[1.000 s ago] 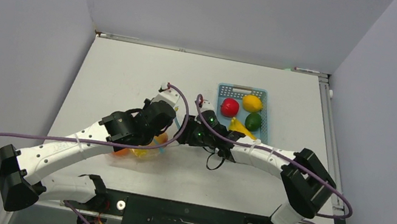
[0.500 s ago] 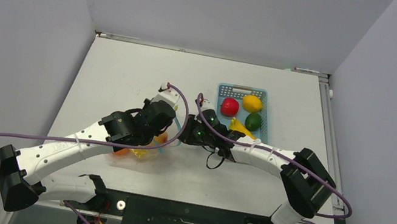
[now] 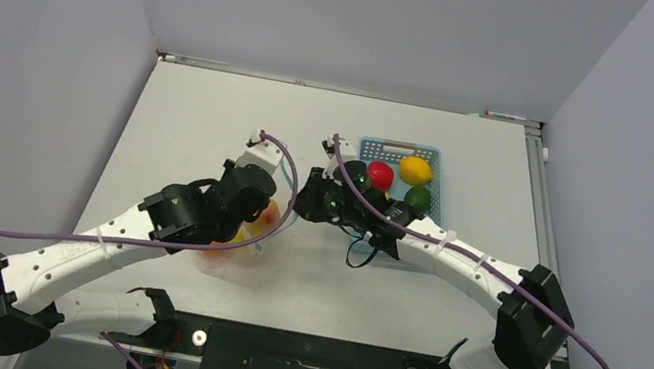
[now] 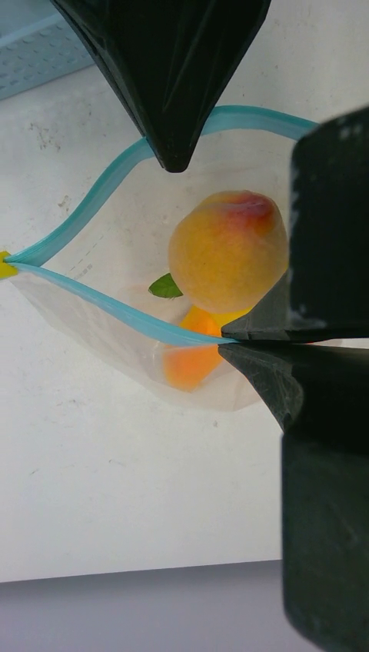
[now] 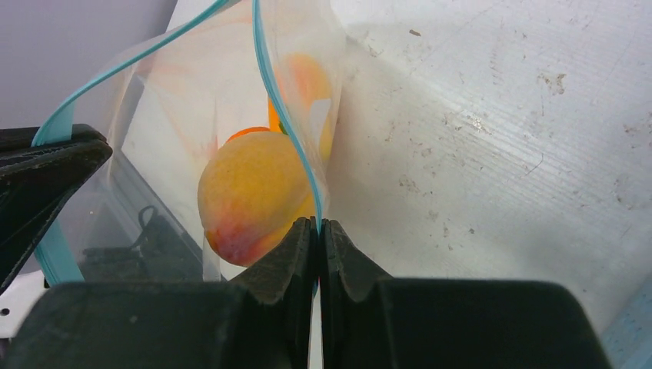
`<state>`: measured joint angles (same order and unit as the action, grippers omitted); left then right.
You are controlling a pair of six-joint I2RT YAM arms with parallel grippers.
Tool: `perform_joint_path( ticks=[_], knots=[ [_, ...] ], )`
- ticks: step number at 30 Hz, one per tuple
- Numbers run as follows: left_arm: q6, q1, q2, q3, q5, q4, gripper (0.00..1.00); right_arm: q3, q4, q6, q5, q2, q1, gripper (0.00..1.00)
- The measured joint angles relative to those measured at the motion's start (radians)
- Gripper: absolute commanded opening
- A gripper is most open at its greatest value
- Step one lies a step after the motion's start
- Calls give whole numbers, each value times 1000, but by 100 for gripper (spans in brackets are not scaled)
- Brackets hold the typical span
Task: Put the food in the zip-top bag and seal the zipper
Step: Adjust the zipper food storage bag at the center of the board.
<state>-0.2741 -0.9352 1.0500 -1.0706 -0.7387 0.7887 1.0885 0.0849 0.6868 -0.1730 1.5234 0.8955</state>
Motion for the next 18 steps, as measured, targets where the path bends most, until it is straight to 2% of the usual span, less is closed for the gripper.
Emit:
perform_joint_path(
  ticks=[8, 18],
  knots=[
    [-18, -6, -43, -72, 40, 83, 0, 92, 111, -79, -4, -20, 9, 5],
    [-30, -6, -104, -167, 199, 174, 0, 271, 281, -201, -7, -54, 38, 5]
  ],
)
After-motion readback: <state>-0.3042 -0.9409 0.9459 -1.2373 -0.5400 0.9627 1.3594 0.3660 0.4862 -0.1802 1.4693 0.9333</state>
